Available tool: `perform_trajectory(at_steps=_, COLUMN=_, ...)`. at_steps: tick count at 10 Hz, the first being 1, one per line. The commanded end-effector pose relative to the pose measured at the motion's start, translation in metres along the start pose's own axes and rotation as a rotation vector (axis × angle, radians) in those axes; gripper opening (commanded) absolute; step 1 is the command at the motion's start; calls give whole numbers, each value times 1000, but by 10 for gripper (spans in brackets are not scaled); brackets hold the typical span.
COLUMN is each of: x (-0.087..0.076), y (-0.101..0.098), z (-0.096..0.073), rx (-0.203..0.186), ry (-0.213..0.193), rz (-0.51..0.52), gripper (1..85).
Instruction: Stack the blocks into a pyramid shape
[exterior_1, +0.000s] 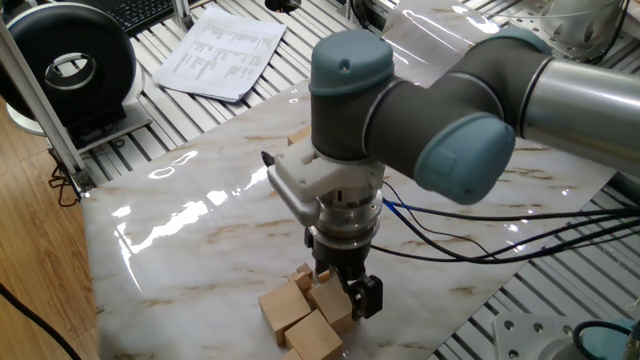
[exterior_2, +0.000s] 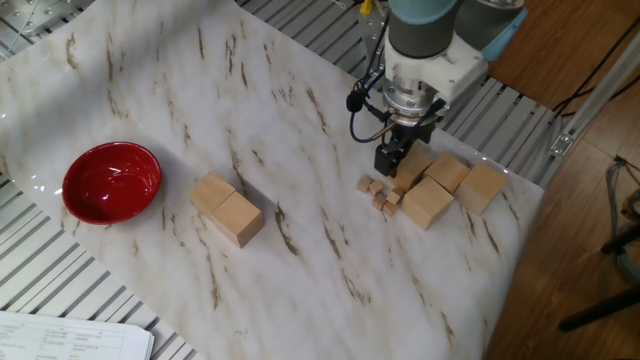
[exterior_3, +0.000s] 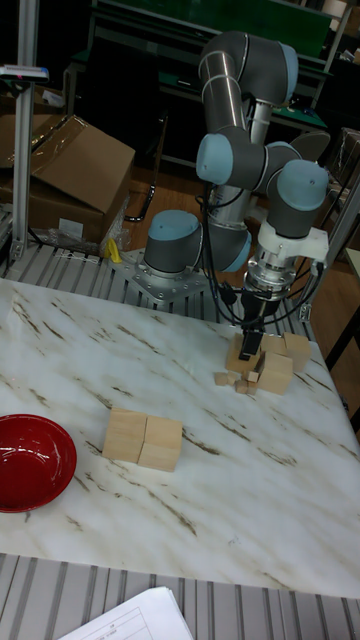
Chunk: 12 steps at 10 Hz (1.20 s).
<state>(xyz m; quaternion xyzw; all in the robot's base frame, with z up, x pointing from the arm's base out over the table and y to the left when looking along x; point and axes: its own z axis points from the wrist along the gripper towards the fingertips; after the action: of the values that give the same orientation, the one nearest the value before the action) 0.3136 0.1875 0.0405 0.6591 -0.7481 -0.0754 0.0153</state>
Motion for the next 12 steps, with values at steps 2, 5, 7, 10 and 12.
perform_trajectory(at_steps=2, x=0, y=2, z=10, rx=15, ry=-20, rz=0, gripper=850)
perform_trajectory(at_steps=5, x=0, y=2, z=12, rx=24, ry=-22, rz=0, gripper=850)
perform_trajectory(at_steps=7, x=1, y=1, z=14, rx=32, ry=-22, rz=0, gripper=837)
perform_trajectory(at_steps=10, x=1, y=2, z=12, rx=35, ry=-25, rz=35, gripper=647)
perform_trajectory(at_steps=12, x=1, y=3, z=10, rx=38, ry=-25, rz=66, gripper=510)
